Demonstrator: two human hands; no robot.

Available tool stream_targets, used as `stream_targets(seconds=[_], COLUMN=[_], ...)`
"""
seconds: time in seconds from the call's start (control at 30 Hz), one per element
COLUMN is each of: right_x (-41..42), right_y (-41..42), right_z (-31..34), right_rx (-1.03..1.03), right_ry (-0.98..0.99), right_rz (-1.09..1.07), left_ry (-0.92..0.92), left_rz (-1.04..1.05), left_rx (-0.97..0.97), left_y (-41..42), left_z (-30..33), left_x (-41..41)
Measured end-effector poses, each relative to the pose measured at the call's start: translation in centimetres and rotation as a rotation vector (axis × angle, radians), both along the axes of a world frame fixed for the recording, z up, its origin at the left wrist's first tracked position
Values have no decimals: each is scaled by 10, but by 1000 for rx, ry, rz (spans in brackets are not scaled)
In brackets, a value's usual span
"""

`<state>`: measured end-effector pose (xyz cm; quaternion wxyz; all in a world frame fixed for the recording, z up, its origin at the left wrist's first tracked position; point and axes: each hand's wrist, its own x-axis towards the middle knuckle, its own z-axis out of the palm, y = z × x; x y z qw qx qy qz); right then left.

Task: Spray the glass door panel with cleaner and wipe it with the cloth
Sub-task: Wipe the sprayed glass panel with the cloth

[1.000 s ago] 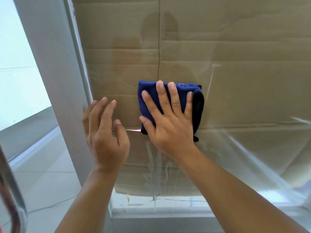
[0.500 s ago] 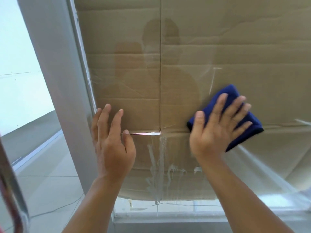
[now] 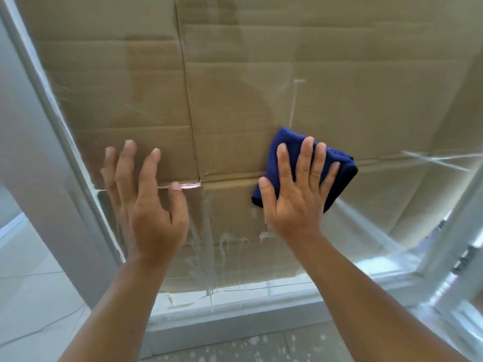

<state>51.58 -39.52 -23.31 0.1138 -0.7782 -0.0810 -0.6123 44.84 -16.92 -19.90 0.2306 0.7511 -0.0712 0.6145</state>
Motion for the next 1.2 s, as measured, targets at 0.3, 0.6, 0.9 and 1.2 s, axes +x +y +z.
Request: stream_targets(seconds=[0.3,0.6,0.9,1.2], right_x=[7,-6,11,-12], right_y=[-21,13,-49,24], right_z=[10,-59,-47,-82], right_rx=[584,-51,961,26], right_ry=[56,35,154,78], right_rz=[-93,82,19,117], left_ry=[51,62,61,59], left_rz=[-41,-59,-95,-75], left_rx=[104,161,186,246], left_y=[-19,-45,-68,-62], left_z=[-5,-5,-10,-13], left_x=[-1,-1,5,9])
